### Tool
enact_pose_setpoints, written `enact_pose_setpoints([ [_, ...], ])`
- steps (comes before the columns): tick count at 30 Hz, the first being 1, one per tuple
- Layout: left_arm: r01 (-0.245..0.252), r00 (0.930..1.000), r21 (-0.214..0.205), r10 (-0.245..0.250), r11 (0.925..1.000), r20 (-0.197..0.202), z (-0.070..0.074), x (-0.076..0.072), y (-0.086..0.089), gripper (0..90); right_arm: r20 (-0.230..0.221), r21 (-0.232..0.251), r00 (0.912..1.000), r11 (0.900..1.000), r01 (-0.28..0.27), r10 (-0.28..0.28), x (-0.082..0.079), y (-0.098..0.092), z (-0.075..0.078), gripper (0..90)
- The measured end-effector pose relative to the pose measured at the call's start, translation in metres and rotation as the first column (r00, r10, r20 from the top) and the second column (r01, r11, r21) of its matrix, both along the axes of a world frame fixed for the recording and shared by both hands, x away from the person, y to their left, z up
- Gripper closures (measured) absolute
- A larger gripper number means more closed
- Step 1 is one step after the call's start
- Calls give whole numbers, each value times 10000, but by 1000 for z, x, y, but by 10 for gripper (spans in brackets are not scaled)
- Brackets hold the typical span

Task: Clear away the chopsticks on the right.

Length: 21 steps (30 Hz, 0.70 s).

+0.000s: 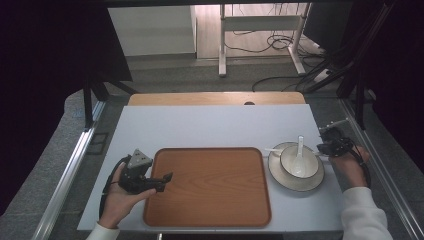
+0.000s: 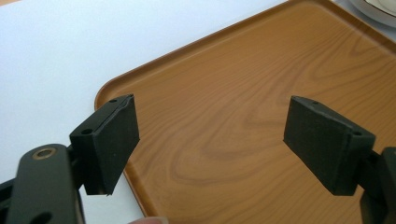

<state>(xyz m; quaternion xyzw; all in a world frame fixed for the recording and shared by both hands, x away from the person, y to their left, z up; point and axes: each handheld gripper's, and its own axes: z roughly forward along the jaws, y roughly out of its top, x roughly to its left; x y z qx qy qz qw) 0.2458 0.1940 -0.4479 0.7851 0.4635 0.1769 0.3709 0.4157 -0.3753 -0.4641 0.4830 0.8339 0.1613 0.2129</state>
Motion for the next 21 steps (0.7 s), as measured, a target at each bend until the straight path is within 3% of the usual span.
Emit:
enact_pose_setpoints([
  [21, -73, 10000, 91, 74, 9999, -4, -2, 1, 1, 176, -749, 272, 9971, 9995, 134, -113, -8, -9, 0, 895],
])
